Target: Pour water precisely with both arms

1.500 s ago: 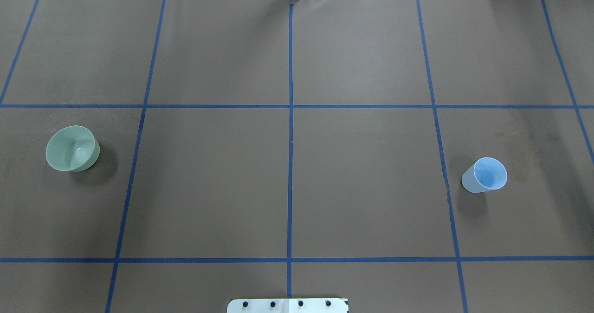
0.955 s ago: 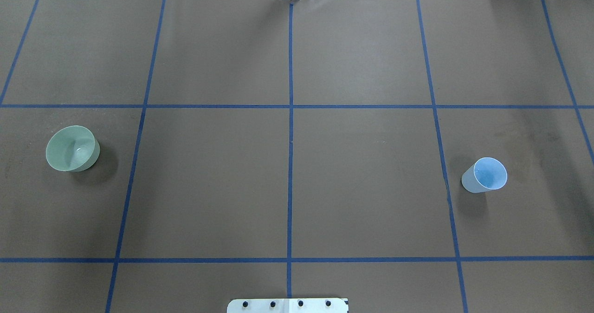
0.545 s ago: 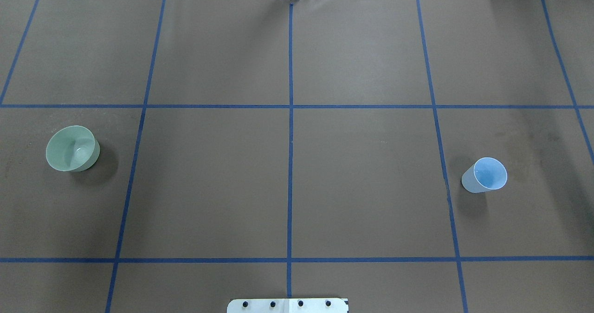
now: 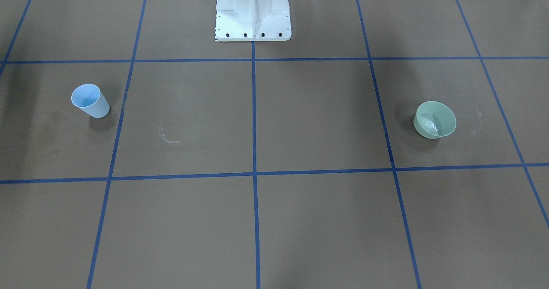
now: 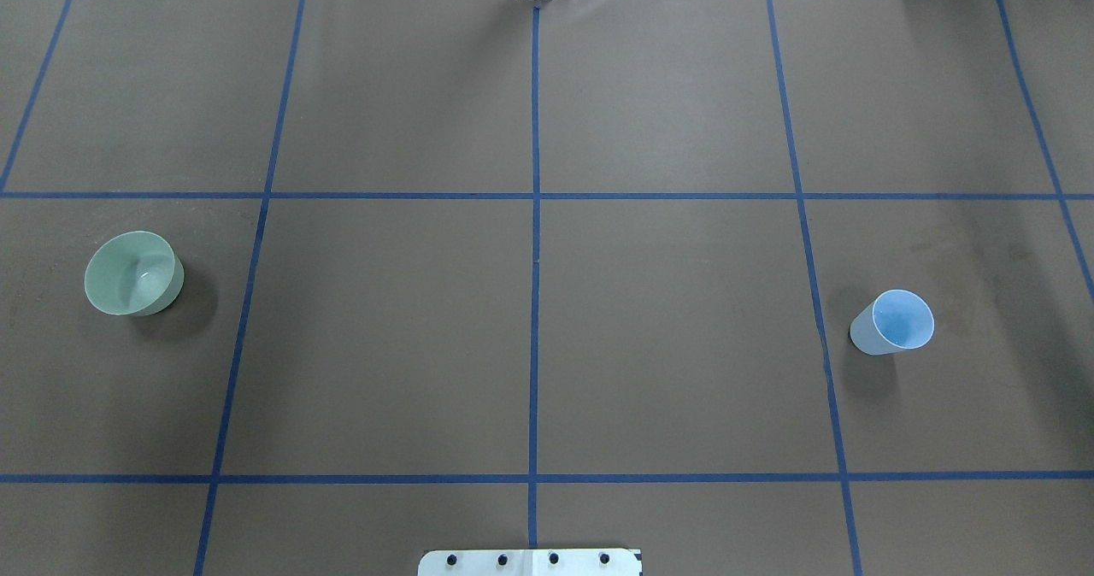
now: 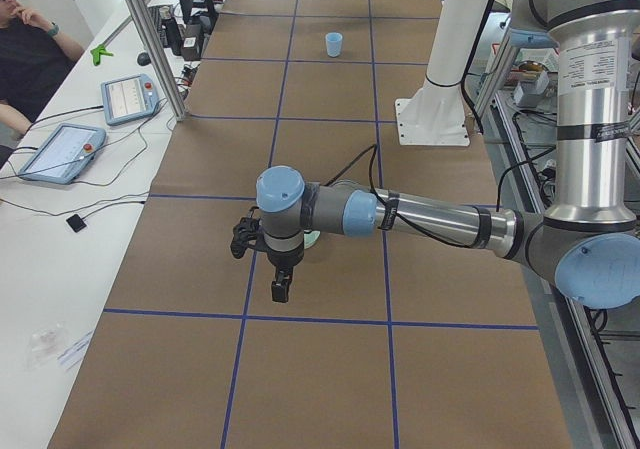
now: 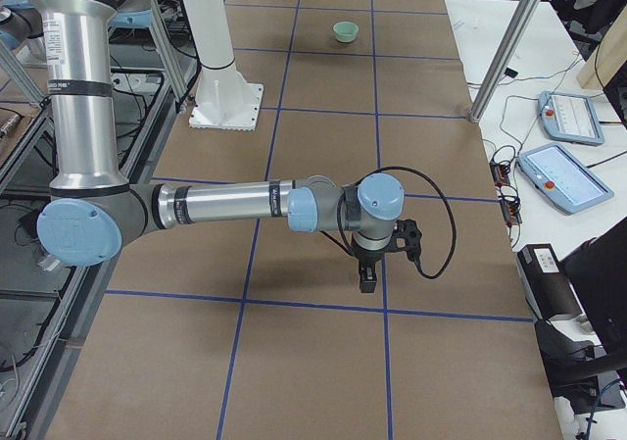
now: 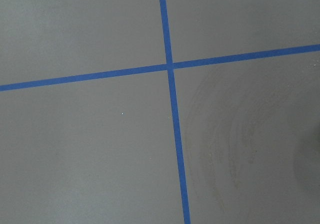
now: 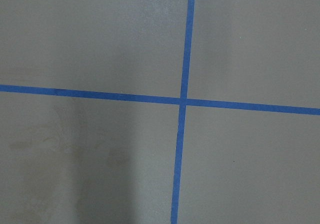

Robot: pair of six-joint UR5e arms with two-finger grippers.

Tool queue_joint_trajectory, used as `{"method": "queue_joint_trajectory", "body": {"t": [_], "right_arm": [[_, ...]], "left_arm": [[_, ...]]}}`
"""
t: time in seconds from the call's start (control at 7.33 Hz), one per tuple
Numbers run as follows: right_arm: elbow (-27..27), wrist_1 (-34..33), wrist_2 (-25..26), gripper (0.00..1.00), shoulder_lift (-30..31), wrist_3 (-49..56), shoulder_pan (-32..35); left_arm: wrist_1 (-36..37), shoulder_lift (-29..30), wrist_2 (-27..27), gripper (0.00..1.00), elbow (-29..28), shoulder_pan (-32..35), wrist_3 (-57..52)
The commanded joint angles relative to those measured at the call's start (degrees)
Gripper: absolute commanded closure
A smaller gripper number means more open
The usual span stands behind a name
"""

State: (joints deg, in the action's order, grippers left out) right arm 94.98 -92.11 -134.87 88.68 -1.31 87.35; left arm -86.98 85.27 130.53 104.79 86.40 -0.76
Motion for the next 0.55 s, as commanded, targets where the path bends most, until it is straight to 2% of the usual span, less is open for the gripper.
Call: {"method": "queue_joint_trajectory", "body": {"t": [0.0,0.14,0.27,0.41], "right_arm": [[0.12,0.0,-0.13,0.01,0.0,-0.01,0.01],[0.12,0.0,-0.3,0.01,0.0,-0.01,0.01],[0.99,0.0,-0.48,0.01,0.09,-0.01,0.01],[1.35,0.0,-0.65,0.01,0.18,-0.01,0.01]], "left_arm": [[-0.21,0.86,2.86,0.0,0.76,-0.44,0.83],[0.06,4.6,5.41,0.0,0.59,-0.88,1.89],[0.49,7.43,5.52,0.0,-0.2,-0.97,1.99],[-0.29,7.72,6.91,0.0,-0.03,-5.15,11.73]]}}
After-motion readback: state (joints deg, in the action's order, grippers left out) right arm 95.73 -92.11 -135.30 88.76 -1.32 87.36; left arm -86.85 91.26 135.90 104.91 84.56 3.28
